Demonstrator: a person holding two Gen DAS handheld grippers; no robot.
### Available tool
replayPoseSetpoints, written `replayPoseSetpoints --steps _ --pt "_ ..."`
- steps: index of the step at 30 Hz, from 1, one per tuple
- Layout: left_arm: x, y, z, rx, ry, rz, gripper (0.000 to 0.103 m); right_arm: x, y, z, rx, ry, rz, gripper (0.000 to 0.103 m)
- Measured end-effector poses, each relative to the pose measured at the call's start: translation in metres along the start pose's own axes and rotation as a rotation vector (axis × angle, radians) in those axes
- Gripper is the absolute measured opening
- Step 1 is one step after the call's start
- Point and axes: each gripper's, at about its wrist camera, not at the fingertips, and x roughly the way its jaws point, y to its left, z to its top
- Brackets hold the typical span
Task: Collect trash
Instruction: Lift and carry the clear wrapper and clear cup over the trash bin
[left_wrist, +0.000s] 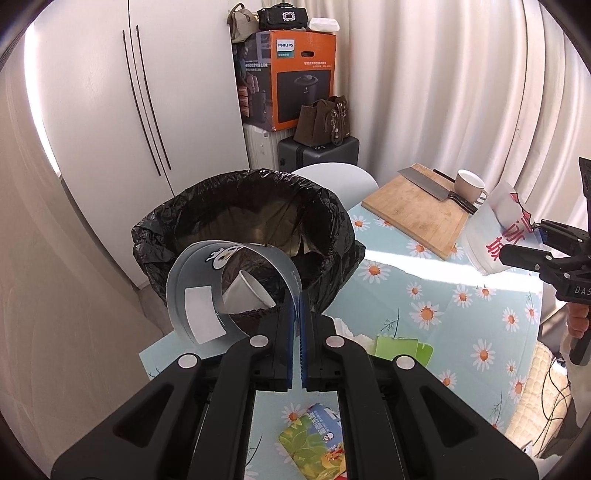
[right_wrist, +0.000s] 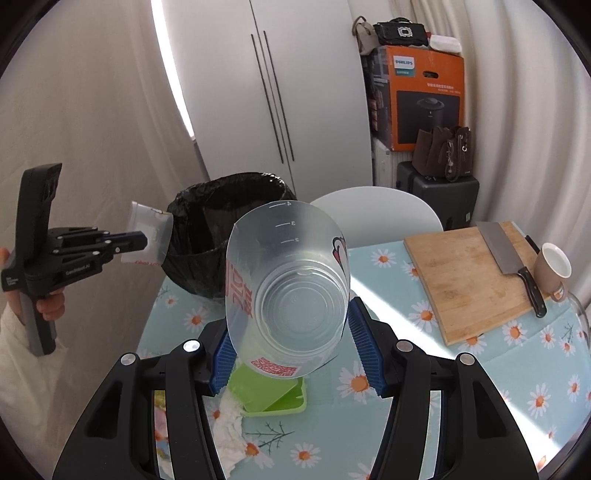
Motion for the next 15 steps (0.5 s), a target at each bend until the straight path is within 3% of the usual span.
replayPoseSetpoints --steps 3,10,15 --pt "-0.002 0.003 0.002 0.011 -0.029 -0.037 0.003 -0.002 0.011 0.003 -0.012 -0.018 -0.005 0.053" --pt "0.005 0.012 0.01 0.024 -0.032 -0.009 0.003 0.011 0.033 0.017 -0.03 -0.019 0.021 0.053" --pt "0.007 0.022 0.018 -0.002 -0.05 -0.047 0.003 0.025 0.048 0.033 -0.064 -0.005 0.051 0.053"
